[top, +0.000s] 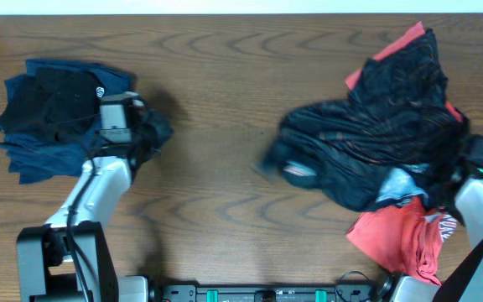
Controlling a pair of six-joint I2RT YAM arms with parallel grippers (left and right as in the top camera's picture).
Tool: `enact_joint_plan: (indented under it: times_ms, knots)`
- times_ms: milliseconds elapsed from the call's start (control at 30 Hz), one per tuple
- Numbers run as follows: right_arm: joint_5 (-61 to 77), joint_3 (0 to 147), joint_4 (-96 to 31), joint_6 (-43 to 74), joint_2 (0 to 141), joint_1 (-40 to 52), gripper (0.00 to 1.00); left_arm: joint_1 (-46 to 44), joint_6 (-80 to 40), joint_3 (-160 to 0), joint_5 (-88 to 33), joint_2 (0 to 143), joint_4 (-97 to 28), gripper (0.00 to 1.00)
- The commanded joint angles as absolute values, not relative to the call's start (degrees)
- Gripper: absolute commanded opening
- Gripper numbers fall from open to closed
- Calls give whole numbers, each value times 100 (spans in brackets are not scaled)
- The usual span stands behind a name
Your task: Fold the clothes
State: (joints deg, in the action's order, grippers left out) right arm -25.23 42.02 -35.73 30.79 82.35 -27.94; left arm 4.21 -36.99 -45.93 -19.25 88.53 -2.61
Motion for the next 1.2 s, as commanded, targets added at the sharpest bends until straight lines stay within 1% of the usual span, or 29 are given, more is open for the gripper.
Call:
enact_joint_plan:
  times_ms: [0,100,233,367,500,533,567,600,700,733,833,867,967,1100,1167]
  knots:
    - [-2471,4449,-3594,3531,8228,-3223,1,663,-3430,-4600,-1732,8818,-279,6]
    - [-1962,4609,-3632,3459,8228,-3385,1,720,-3428,-4600,-1940,8818,-318,6]
    - [-1881,4622,-3715,3463,8228,-3315,1,513,-3428,-4600,-2749,8818,-412,6]
    - [-1857,4617,-3813,3461,8228,-3256,1,-36,-3428,-4600,-3518,8818,-436,6]
    - [-1811,4617,-3868,3404,8228,-3256,2,-856,-3430,-4600,-3710,8818,-757,7]
    - [-1767,4617,-3861,3354,8228,-3256,2,-1081,-3433,-4600,-3706,8825,-849,13]
    - [-1750,4617,-3865,3356,8228,-3256,4,-1356,-3430,-4600,-3706,8833,-906,23]
    - [-1728,4617,-3868,3356,8228,-3256,5,-1592,-3433,-4600,-3697,8842,-937,31]
    - [-1686,4617,-3868,3356,8228,-3256,8,-2331,-3487,-4600,-3426,8877,-934,48]
    - [-1686,4617,-3870,3356,8228,-3256,9,-2541,-3586,-4600,-3197,8901,-939,52]
    - [-1688,4617,-3903,3356,8228,-3256,9,-3114,-3994,-4600,-2499,9004,-906,61]
    - [-1688,4617,-3913,3356,8228,-3256,9,-3284,-4136,-4600,-2412,9059,-819,64]
    - [-1686,4617,-3962,3358,8228,-3256,9,-3651,-4353,-4600,-2412,9207,-432,68]
    - [-1643,4617,-4036,3358,8228,-3256,10,-3977,-4552,-4600,-2344,9513,-1,69]
    - [-1566,4617,-4080,3358,8228,-3256,13,-4084,-4724,-4600,-2344,9765,224,70]
